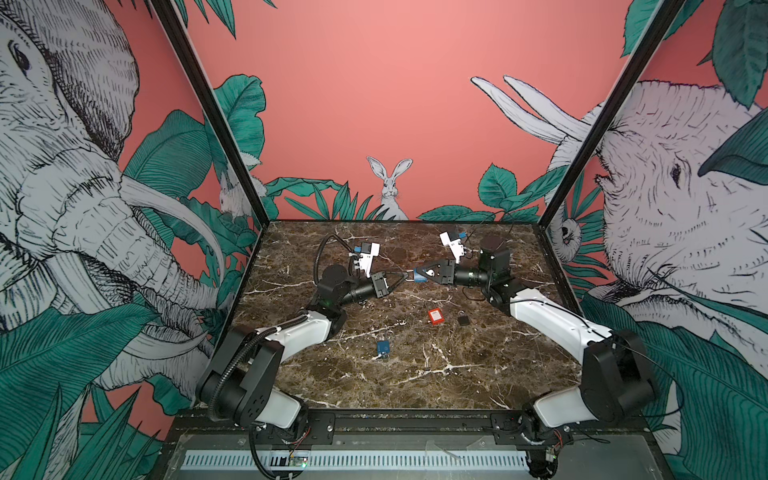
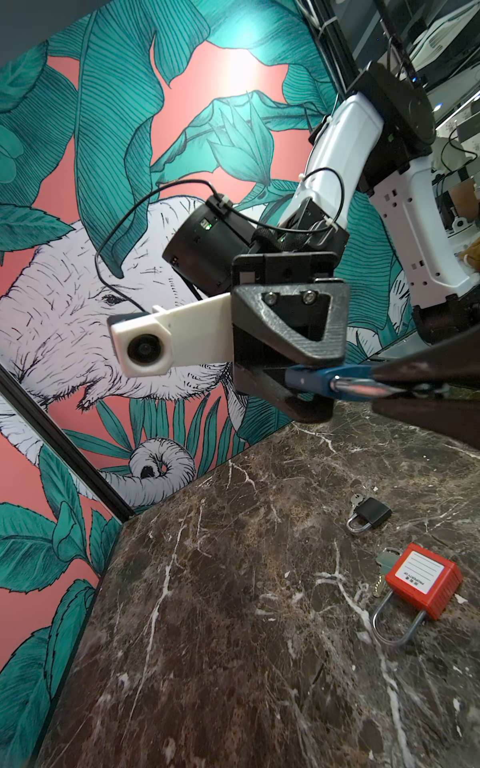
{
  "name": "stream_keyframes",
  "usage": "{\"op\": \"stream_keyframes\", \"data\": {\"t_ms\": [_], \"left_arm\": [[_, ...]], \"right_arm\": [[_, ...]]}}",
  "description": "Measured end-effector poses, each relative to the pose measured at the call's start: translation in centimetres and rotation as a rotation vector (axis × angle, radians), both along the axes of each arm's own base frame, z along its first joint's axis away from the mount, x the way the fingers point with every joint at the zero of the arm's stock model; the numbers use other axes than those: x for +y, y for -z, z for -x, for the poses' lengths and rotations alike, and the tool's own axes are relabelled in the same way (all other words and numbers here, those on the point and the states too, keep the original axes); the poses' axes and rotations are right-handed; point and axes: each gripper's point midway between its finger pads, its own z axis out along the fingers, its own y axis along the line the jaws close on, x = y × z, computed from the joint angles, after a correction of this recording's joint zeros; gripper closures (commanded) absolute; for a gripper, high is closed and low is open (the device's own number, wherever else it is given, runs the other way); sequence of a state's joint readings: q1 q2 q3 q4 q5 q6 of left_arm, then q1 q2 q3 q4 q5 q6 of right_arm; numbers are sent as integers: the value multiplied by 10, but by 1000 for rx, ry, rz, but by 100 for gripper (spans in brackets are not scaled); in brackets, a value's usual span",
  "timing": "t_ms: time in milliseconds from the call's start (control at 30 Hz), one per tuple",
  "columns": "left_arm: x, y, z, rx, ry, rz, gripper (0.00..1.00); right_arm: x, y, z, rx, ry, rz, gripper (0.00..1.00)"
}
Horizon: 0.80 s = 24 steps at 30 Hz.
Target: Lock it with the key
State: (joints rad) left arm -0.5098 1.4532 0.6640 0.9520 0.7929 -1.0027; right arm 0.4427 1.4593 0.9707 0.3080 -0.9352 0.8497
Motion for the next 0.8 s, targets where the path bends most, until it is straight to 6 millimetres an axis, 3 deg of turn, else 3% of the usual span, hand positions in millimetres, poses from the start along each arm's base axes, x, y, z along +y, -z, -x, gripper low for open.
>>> {"op": "stream_keyframes", "data": {"t_ms": [433, 800], "left_arm": [[-1, 9, -3, 29, 16, 15, 100], [-1, 2, -2, 15, 37, 59, 100]], "right_arm": [[-7, 8, 1, 38, 10, -14, 71], [-12, -7, 9, 2, 1, -47, 73]]}}
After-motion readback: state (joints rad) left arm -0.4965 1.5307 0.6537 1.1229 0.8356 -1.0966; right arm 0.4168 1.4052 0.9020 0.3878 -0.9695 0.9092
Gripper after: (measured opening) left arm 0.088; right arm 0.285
